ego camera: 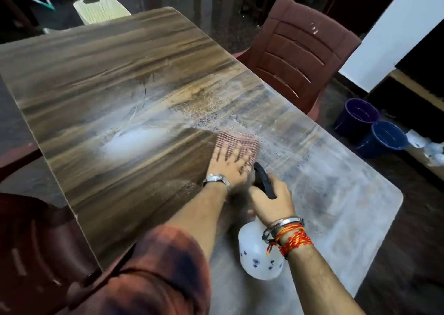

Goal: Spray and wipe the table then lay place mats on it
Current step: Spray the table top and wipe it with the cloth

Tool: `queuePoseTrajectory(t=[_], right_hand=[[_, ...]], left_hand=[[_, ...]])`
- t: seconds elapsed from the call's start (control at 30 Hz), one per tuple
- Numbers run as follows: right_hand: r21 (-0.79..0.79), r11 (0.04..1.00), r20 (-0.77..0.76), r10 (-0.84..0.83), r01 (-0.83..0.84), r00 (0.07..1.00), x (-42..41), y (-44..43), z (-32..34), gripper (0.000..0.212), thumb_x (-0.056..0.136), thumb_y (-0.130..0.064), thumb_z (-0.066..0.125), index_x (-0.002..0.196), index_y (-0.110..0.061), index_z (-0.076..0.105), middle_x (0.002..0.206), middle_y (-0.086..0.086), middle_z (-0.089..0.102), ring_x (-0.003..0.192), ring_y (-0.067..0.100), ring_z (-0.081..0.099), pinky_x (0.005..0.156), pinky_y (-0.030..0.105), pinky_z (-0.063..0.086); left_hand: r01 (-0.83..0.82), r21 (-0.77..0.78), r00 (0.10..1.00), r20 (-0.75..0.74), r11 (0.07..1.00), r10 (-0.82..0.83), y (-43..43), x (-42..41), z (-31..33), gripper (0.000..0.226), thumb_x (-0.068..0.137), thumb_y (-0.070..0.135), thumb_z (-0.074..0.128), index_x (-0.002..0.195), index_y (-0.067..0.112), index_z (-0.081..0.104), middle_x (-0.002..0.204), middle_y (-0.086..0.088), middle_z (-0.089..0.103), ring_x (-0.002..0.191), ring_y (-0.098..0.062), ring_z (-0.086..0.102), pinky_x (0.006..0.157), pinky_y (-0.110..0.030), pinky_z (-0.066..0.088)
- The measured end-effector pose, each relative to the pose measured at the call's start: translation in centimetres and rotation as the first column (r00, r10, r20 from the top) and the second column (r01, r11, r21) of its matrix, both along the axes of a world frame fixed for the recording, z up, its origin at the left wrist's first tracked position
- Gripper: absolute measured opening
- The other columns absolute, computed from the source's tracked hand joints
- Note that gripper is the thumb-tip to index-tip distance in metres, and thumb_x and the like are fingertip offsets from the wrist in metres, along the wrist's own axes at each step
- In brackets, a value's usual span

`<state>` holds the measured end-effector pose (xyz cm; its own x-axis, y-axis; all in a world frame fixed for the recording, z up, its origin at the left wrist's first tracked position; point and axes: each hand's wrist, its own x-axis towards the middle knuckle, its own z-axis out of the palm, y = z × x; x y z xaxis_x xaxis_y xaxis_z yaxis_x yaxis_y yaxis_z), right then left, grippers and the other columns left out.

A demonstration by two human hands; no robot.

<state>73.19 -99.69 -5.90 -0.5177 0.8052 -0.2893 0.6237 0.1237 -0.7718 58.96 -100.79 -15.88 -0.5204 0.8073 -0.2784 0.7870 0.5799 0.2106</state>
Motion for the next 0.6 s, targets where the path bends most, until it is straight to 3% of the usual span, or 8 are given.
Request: queuePoseTrajectory(t=[0.07,0.17,0.2,0.3,0.37,0.47,0.53,0.6], right_hand=[[-0.004,0.998,0.014,0.061,-0.061,0.998,1.0,0.8,0.0,0.019,0.063,-0.03,0.055,0.074,-0.016,0.059,0.07,0.014,0.068,0.064,0.038,0.068,0.064,0.051,0.059],[-0.043,0.982,0.026,0.184,-0.182,0.983,2.2,0.8,0.0,0.022,0.063,-0.032,0.055,0.076,-0.015,0.058,0.072,0.017,0.067,0.065,0.04,0.068,0.063,0.052,0.059],[-0.057,0.973,0.028,0.226,-0.225,0.974,2.8,0.7,0.1,0.02,0.064,-0.032,0.055,0.075,-0.015,0.057,0.072,0.017,0.067,0.066,0.04,0.067,0.064,0.053,0.059],[-0.086,0.936,0.012,0.344,-0.342,0.939,4.5,-0.1,0.7,0.014,0.066,-0.029,0.056,0.074,-0.017,0.056,0.074,0.014,0.064,0.069,0.04,0.067,0.067,0.054,0.059],[-0.091,0.917,-0.02,0.389,-0.389,0.921,6.0,-0.5,1.4,0.012,0.068,-0.027,0.057,0.073,-0.016,0.055,0.07,0.011,0.062,0.07,0.042,0.066,0.066,0.055,0.059],[-0.114,0.896,-0.039,0.427,-0.429,0.903,8.3,-0.6,1.8,0.014,0.072,-0.02,0.059,0.077,-0.008,0.057,0.07,0.014,0.061,0.074,0.044,0.067,0.067,0.054,0.059],[-0.119,0.889,-0.041,0.44,-0.441,0.897,9.6,-0.3,2.0,0.016,0.073,-0.018,0.058,0.082,-0.005,0.059,0.073,0.016,0.062,0.076,0.045,0.065,0.067,0.055,0.059],[-0.114,0.888,-0.052,0.443,-0.446,0.895,10.3,0.3,2.1,0.018,0.071,-0.019,0.057,0.082,-0.005,0.059,0.071,0.013,0.06,0.077,0.046,0.064,0.065,0.056,0.059]], left_hand=[[-0.031,0.005,0.999,0.01,0.999,0.031,-0.7,2.0,0.2,0.063,0.089,0.056,0.012,0.151,0.044,0.006,0.162,0.007,-0.004,0.148,-0.026,-0.008,0.118,-0.047,-0.007],[-0.312,0.029,0.95,0.005,0.95,0.312,-4.3,3.6,0.1,0.06,0.093,0.059,0.013,0.15,0.047,0.001,0.161,0.01,-0.008,0.148,-0.024,-0.009,0.116,-0.046,-0.011],[-0.446,0.04,0.895,-0.003,0.894,0.447,-6.2,4.0,0.1,0.059,0.095,0.059,0.016,0.15,0.046,0.0,0.16,0.01,-0.009,0.148,-0.025,-0.009,0.116,-0.046,-0.011],[-0.783,0.079,0.618,-0.009,0.616,0.786,-13.7,4.6,0.2,0.058,0.096,0.055,0.024,0.151,0.045,0.009,0.162,0.008,0.001,0.149,-0.027,-0.002,0.118,-0.046,-0.006],[-0.885,0.045,0.463,-0.016,0.463,0.886,-18.7,5.9,0.3,0.058,0.096,0.057,0.02,0.151,0.045,0.007,0.162,0.007,-0.001,0.149,-0.028,-0.002,0.118,-0.047,-0.004],[-0.946,0.0,0.323,-0.005,0.323,0.946,-21.8,9.7,0.4,0.059,0.096,0.058,0.015,0.152,0.043,0.002,0.162,0.005,-0.006,0.148,-0.029,-0.006,0.118,-0.047,-0.006],[-0.957,0.007,0.291,-0.01,0.291,0.957,-20.8,12.3,0.6,0.058,0.097,0.055,0.016,0.152,0.041,0.002,0.163,0.004,-0.004,0.148,-0.032,-0.006,0.118,-0.049,-0.006],[-0.922,0.019,0.387,-0.032,0.388,0.921,-18.1,14.3,0.6,0.058,0.098,0.052,0.018,0.152,0.04,0.002,0.163,0.004,-0.003,0.148,-0.033,-0.006,0.118,-0.049,-0.006]])
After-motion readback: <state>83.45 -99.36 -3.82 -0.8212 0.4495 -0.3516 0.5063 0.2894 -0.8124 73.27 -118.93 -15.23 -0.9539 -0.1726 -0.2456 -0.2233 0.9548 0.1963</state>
